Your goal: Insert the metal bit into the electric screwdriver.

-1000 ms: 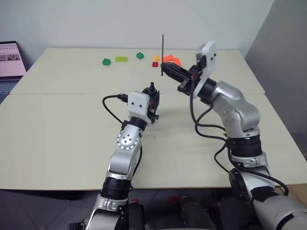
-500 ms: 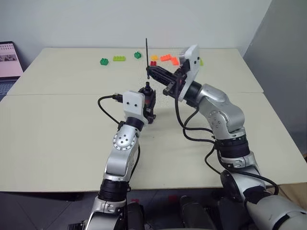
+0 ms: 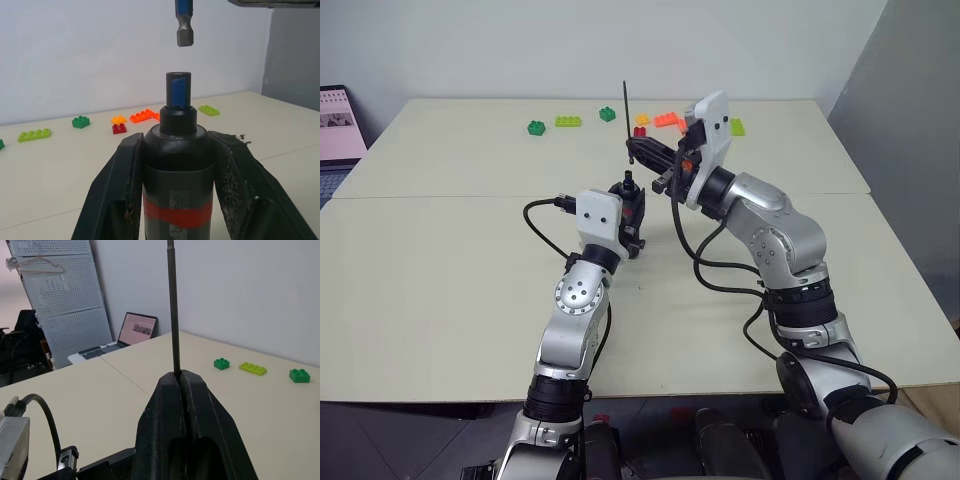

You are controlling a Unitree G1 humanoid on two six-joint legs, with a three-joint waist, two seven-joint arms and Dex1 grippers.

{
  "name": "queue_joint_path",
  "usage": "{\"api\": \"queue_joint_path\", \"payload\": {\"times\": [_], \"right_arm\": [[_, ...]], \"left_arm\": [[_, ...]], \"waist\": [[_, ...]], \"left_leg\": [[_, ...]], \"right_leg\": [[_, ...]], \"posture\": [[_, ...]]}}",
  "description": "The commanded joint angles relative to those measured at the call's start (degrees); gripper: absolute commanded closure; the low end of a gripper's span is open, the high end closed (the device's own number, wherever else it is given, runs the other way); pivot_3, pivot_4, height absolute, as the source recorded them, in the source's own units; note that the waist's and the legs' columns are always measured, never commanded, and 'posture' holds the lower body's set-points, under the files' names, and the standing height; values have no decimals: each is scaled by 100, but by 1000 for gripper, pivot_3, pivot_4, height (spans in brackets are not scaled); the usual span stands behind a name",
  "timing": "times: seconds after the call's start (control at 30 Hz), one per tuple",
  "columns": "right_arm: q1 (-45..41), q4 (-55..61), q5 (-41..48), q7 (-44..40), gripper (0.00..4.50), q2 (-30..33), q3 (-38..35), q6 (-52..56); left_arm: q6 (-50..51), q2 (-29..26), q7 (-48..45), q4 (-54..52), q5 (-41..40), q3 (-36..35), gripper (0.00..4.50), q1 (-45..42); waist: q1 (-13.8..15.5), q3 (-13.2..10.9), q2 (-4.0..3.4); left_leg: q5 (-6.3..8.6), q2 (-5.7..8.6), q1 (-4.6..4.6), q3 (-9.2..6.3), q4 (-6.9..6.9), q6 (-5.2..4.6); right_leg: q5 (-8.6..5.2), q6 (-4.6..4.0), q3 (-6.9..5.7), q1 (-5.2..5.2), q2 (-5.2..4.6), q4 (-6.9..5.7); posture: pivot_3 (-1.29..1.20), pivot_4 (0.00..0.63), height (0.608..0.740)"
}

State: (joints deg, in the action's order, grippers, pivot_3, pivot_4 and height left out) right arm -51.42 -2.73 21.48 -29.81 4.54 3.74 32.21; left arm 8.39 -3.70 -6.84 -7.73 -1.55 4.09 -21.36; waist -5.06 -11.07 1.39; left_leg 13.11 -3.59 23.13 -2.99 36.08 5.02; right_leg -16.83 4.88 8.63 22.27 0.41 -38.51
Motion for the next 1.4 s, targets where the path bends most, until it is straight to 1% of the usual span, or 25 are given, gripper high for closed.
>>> {"api": "queue_joint_path", "payload": {"times": [0.03,0.63,1.07,1.4], "right_arm": [[-122,122,-9,33,4500,-62,46,-55],[128,123,-123,-58,4500,8,155,-118],[173,306,-24,-60,4500,13,101,-66],[129,428,49,-10,4500,-10,40,-35]], "left_arm": [[82,-47,72,-50,95,-50,2872,81],[82,-65,69,-32,95,-63,2872,83],[89,-93,43,12,87,-73,2872,72],[77,-107,29,36,91,-66,2872,51]], "waist": [[0,0,0],[-1,0,0],[-3,0,0],[-4,0,0]], "left_leg": [[0,0,0,0,0,0],[0,0,0,0,-2,0],[0,0,0,0,-4,0],[0,-3,17,0,-11,0]], "right_leg": [[0,0,0,0,0,0],[-2,3,0,0,0,5],[-2,4,0,0,0,12],[6,-7,-2,0,0,49]], "posture": [[0,150,740],[0,150,740],[0,150,740],[0,150,740]]}}
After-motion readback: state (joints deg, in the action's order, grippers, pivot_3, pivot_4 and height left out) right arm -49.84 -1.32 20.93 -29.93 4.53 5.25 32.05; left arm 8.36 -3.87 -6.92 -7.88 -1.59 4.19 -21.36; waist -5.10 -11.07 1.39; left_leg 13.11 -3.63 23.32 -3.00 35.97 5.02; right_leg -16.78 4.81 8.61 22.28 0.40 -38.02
